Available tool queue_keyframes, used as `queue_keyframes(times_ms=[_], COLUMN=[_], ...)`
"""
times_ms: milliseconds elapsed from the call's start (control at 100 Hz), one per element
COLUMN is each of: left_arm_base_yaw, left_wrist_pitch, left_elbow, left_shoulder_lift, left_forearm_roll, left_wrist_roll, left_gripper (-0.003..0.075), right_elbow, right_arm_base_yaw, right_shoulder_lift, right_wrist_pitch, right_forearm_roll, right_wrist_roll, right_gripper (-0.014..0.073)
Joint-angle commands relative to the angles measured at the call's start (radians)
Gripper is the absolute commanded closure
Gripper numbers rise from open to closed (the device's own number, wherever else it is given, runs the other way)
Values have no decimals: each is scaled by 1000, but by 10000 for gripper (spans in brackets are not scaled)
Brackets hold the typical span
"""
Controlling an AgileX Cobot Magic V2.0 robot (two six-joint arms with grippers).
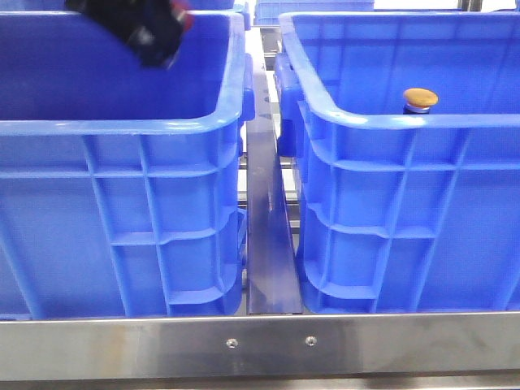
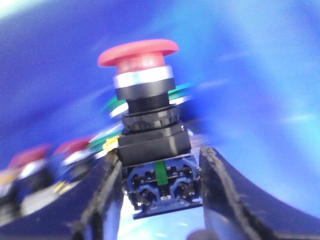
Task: Pick red and yellow buttons and place in box
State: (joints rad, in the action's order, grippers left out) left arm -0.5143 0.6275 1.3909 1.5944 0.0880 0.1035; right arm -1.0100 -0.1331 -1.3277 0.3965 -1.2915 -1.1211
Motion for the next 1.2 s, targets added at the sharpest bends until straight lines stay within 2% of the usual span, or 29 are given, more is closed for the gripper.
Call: queue_keyframes(times_ms=[0, 210, 310, 490, 720, 1000, 1190], left_arm_base_yaw=[-39, -122, -176, -274, -333, -347, -347], left_wrist_pitch=[-35, 14, 13, 13, -4, -5, -5], left_elbow=[30, 30, 30, 30, 30, 30, 30], left_shoulder_lift=[-79, -116, -118, -118, -118, -120, -120], left_forearm_roll=[-4, -6, -8, -8, -8, -8, -8], left_wrist_roll=[-56, -96, -137, -170, -170, -170, -170], left_gripper=[648, 648, 648, 648, 648, 648, 648], right_elbow=[-29, -32, -32, -32, -31, -31, -31], right_arm_base_yaw=[2, 2, 2, 2, 2, 2, 2], right_shoulder_lift=[44, 44, 40, 37, 1, -64, -87], right_wrist_pitch=[85, 230, 287, 352, 442, 439, 511], right_forearm_roll=[-105, -261, -294, -296, -285, -271, -270], right_wrist_roll=[-11, -11, -10, 56, 106, 106, 107], right_gripper=[84, 84, 84, 84, 84, 84, 84])
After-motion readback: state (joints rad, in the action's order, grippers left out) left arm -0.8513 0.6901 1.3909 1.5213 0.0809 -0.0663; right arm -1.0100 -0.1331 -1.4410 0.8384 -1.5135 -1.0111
